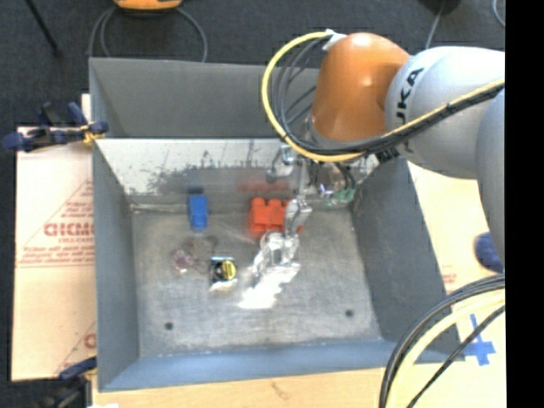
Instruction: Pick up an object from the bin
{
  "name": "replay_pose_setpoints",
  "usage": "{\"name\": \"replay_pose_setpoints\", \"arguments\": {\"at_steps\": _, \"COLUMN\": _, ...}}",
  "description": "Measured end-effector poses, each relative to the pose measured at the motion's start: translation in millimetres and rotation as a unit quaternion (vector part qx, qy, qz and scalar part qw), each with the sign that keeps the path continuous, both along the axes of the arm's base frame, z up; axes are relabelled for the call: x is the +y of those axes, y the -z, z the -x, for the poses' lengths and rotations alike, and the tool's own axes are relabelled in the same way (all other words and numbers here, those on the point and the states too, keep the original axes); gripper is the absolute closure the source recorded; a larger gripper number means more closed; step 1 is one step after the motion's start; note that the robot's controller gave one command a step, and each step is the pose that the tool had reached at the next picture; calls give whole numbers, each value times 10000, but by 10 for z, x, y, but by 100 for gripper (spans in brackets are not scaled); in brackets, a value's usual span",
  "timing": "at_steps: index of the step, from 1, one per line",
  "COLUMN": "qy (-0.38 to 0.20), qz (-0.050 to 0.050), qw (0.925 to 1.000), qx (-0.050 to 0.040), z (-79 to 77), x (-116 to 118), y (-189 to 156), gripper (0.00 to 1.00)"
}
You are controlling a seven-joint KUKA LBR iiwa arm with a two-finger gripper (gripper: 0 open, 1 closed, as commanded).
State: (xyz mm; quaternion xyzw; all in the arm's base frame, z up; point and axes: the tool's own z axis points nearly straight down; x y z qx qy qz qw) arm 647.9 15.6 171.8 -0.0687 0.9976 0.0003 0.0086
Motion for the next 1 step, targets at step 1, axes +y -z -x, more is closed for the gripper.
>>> {"name": "replay_pose_setpoints", "arguments": {"at_steps": 1, "qy": 7, "qz": -5, "qw": 10000, "qx": -28, "z": -25, "x": 59, "y": 36, "gripper": 0}}
